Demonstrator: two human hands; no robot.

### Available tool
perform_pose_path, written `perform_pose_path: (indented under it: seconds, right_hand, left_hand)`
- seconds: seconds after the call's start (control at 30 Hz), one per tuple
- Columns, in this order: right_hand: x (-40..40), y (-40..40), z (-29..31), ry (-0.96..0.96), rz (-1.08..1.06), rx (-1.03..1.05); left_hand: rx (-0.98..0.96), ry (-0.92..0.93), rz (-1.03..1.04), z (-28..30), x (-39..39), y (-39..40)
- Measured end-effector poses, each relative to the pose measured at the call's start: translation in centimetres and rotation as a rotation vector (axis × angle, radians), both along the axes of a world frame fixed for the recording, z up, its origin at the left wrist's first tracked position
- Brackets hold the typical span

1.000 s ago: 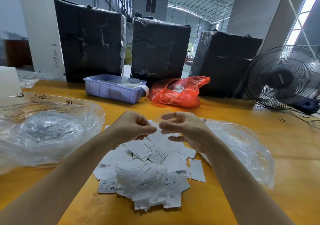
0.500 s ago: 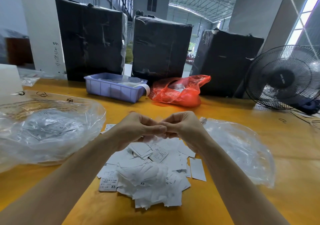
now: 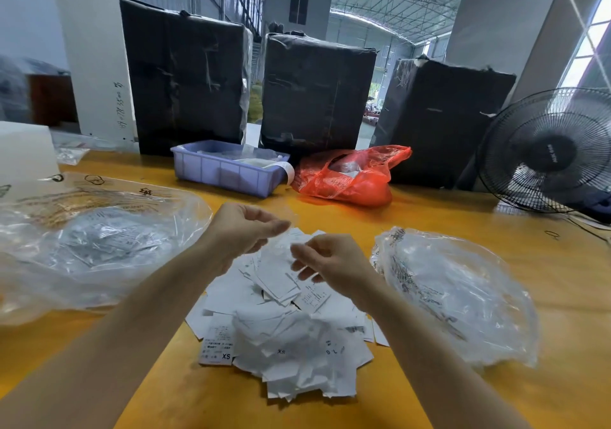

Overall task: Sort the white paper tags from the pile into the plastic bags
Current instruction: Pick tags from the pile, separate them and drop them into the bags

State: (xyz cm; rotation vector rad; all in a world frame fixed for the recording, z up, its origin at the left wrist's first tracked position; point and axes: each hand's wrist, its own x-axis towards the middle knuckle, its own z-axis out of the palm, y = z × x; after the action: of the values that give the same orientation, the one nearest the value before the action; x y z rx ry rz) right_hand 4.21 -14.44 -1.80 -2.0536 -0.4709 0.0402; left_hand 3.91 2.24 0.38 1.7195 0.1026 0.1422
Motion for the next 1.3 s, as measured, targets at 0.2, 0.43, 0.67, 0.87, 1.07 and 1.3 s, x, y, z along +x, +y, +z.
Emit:
perform_pose_path:
  seconds: [0.2, 0.43, 0.67, 0.87, 1.07, 1.3]
  right_hand:
    - [-0.7, 1.1, 0.6, 0.224, 0.083, 0.197]
    - [-0.5, 0.7, 0.6, 0.278, 0.009, 0.286]
    - [0.2, 0.1, 1.0, 0.191, -0.132, 0.432]
    - [0.4, 0.4, 0.2, -0.19, -0.099, 0.105]
    - [1.0, 1.2, -2.2, -0.325, -0.17, -0.174]
    - [0.7, 3.7, -5.2, -0.381, -0.138, -0.708]
  left_hand:
    - [-0.155, 0.023, -0.06, -0.4, 0.0, -1.2]
    - [-0.373, 0.053, -0.081, -0.2, 0.2, -1.7]
    - [-0.224, 0.066, -0.143, -0.4, 0.1, -1.1]
    - [0.268, 0.059, -0.348, -0.9, -0.2, -0.9]
    - [0.281, -0.093, 0.041, -1.1, 0.7, 0.4]
    - [0.209, -0.098, 0.163, -0.8, 1.3, 1.1]
